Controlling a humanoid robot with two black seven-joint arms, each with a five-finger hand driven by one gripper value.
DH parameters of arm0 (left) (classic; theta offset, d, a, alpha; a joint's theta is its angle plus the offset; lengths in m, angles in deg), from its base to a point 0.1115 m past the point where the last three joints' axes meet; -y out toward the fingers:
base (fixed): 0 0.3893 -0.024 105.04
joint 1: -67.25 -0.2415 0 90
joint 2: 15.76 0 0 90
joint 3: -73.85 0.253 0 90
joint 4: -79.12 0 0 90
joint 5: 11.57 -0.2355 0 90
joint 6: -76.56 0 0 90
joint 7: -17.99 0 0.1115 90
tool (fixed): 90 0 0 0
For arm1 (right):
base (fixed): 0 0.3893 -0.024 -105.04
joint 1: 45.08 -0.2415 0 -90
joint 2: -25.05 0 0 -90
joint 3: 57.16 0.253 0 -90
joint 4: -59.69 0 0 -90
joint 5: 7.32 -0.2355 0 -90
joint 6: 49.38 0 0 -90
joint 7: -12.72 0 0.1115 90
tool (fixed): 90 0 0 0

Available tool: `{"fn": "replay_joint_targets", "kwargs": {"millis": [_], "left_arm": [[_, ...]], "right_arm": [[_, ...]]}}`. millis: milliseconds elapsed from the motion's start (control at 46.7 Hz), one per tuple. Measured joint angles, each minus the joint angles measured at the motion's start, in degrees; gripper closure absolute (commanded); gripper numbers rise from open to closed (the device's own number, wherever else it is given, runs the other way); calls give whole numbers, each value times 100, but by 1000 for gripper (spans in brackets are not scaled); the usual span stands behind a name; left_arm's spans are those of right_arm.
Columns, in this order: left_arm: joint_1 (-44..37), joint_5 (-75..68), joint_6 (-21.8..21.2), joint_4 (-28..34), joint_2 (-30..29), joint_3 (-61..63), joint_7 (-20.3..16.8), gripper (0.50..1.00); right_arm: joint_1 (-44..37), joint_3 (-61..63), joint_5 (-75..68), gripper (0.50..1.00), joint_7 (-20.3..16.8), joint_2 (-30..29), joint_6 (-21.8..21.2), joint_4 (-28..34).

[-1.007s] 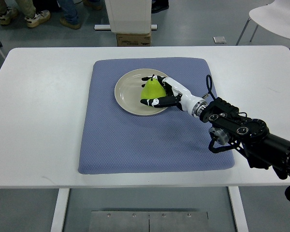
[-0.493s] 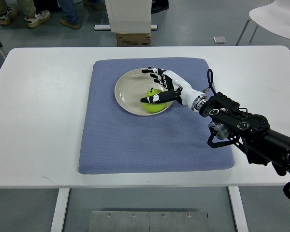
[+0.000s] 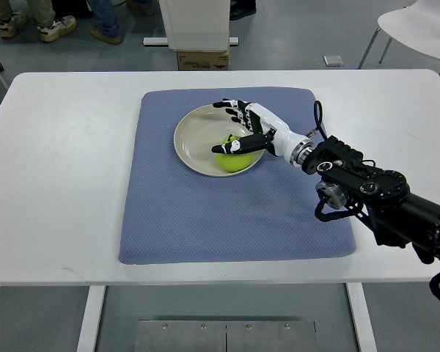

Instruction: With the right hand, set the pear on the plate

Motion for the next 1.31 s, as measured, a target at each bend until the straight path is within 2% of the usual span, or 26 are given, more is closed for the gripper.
{"fn": "replay_joint_targets", "kwargs": {"millis": [300,836,1157,1307], "left_arm": [[0,0,0,1,0,0,0,500],[0,1,0,2,0,0,0,500],[0,1,0,2,0,0,0,500],[0,1,0,2,0,0,0,500]], "right_arm": [[-10,0,0,500,35,0,-231,34],[10,34,0,500,62,738,-279,19],[202,727,-9,500,-13,763,-193,-273],[307,1242,-9,500,-187,713,-163,-493]]}}
